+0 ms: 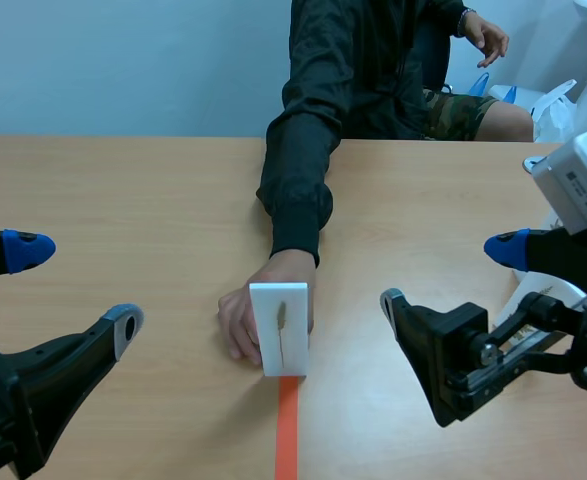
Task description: Sort the leaf by its shape. The table is split by an orange tape line. A compound leaf with several leaflets goes to the left side, a simple leaf with one blade goes to the right side. Return to the home posture when a red brick is placed on the table.
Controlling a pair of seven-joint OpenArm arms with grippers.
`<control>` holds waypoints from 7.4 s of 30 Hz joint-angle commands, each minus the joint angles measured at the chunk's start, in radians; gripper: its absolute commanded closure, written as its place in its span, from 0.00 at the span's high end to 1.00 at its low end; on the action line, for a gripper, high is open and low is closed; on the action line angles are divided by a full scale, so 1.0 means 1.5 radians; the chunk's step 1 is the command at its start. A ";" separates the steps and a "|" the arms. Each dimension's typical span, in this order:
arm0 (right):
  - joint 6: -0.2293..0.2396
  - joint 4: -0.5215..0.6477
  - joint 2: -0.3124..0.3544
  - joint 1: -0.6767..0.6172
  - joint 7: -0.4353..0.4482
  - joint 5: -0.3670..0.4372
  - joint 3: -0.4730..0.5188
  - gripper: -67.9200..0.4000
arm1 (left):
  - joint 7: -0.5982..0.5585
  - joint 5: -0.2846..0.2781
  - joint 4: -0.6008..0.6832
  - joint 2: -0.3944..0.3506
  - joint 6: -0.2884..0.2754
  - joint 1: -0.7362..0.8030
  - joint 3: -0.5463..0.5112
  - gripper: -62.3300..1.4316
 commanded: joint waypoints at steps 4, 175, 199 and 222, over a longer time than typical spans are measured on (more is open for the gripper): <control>0.000 0.004 0.007 0.006 0.012 0.002 0.005 1.00 | -0.012 -0.005 0.012 0.005 -0.001 -0.004 0.005 1.00; 0.000 0.004 -0.002 0.006 0.014 -0.040 0.005 1.00 | -0.121 -0.129 -0.869 -0.007 0.149 -0.629 0.161 0.20; 0.000 0.004 -0.002 0.006 0.014 -0.040 0.005 1.00 | -0.038 -0.129 -0.553 -0.105 0.138 -0.411 0.006 0.91; 0.000 0.004 -0.002 0.006 0.012 -0.040 0.005 1.00 | 0.149 -0.107 -0.120 0.040 -0.188 -0.151 -0.055 1.00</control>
